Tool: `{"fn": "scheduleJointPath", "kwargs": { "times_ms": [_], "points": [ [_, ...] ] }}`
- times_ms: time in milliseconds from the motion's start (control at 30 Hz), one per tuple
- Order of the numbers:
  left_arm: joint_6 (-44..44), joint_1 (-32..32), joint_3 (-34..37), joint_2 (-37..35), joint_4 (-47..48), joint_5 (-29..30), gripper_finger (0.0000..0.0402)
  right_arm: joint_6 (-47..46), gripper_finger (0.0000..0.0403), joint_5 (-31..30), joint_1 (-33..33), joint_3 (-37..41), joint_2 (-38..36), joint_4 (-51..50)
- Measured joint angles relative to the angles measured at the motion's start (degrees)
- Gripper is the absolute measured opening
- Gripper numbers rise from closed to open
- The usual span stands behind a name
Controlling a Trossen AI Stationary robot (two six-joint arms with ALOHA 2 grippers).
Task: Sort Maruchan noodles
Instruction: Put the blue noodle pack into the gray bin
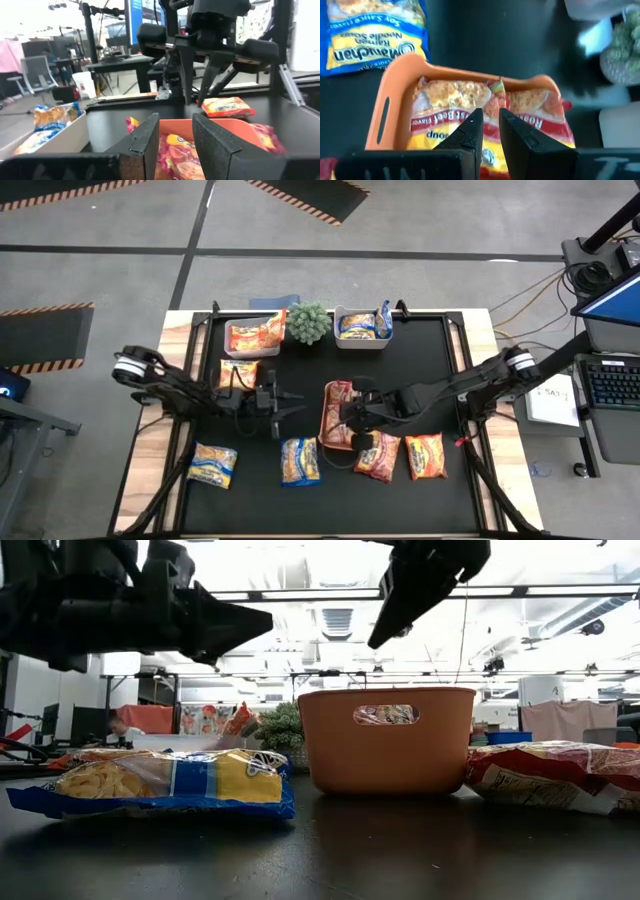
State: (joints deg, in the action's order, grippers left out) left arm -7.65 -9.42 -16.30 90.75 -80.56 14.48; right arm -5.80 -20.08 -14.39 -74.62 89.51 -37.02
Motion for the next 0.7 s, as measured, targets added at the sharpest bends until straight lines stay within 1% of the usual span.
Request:
{"fn": "scheduleJointPath", "kwargs": {
  "times_ms": [100, 233, 367, 433, 567, 633, 700],
  "points": [
    [1.79, -0.46, -0.13, -3.16, 4.9, 0.0, 0.01, 2.42, 0.0052, -0.52, 0.0, 2.36, -1.68, 3.02],
    [4.77, -0.54, -0.07, -7.47, 11.28, -0.02, 0.0101, 5.21, 0.0052, -1.02, 0.0, 6.41, -4.95, 9.53],
    [6.56, -0.65, -0.07, -12.18, 19.66, -0.01, 0.0101, 7.33, 0.0052, -1.03, 0.02, 11.77, -10.1, 16.9],
    [7.55, -0.65, -0.42, -14.35, 24.89, -0.02, 0.0101, 8.55, 0.0052, -1.08, 0.02, 15.23, -13.18, 21.59],
    [11.22, -0.67, -1.43, -18.1, 36.83, -0.08, 0.0101, 10.5, 0.0052, -1.06, 0.21, 22.57, -19.37, 34.02],
    [14.17, -0.73, -2.09, -19.43, 43.53, -1.41, 0.0101, 11.02, 0.0052, -1.05, 0.33, 25.59, -21.67, 38.54],
    [17.13, -1.0, -3.25, -20.26, 49.89, -3.87, 0.0102, 11.11, 0.0052, -1.01, 0.42, 28.01, -23.85, 40.03]
  ]
}}
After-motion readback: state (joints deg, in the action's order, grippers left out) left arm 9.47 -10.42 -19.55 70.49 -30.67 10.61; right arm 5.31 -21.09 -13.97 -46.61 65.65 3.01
